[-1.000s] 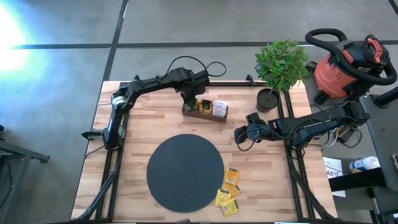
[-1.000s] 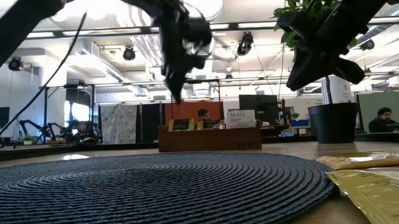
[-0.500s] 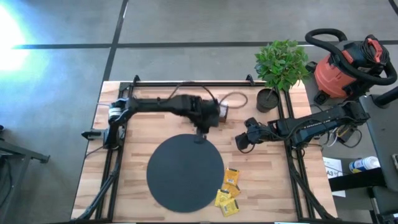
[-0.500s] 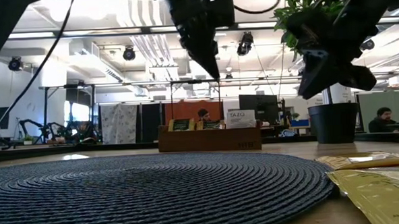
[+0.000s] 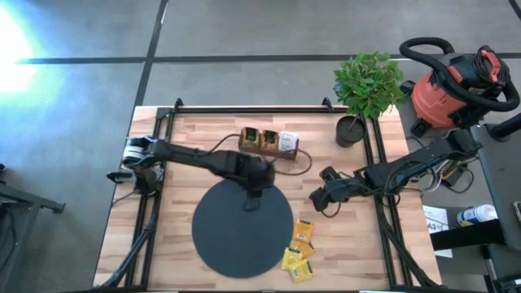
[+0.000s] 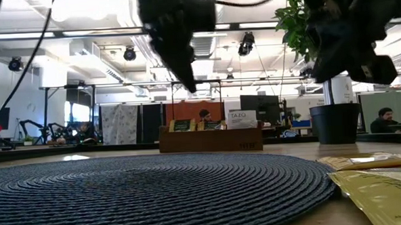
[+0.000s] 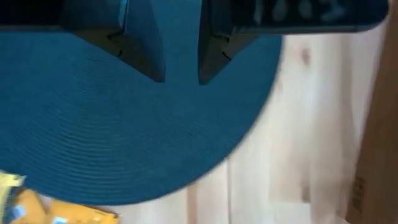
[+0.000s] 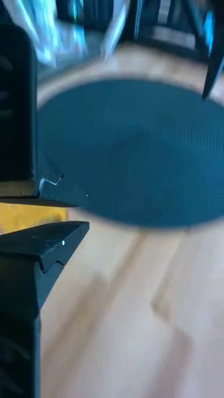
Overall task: Pick & Place Tea
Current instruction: Put the bottom yellow tea bag into the left section of the wooden organizer
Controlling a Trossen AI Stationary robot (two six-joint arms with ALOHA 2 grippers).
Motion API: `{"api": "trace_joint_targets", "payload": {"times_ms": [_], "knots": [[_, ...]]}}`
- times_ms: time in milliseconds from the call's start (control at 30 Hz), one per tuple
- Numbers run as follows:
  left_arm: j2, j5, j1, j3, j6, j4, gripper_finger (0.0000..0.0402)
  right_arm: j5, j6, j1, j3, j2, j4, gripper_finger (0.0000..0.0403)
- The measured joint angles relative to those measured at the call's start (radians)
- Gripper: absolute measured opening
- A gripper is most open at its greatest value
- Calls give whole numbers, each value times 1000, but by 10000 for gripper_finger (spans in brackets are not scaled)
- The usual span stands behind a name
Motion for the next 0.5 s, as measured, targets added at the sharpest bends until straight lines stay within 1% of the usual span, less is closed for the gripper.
{"api": "trace_joint_targets", "payload": {"times_ms": [133,300,367,500], "knots": [[-126,0,-39,-166,-90,150,90,11,86,56,0,46,168,47],[-277,-7,-78,-357,-185,372,90,12,186,116,24,199,379,47],[-330,-9,-95,-415,-226,428,90,11,237,140,52,269,404,47],[-404,-20,-149,-506,-328,505,90,-34,329,191,130,396,406,47]]}}
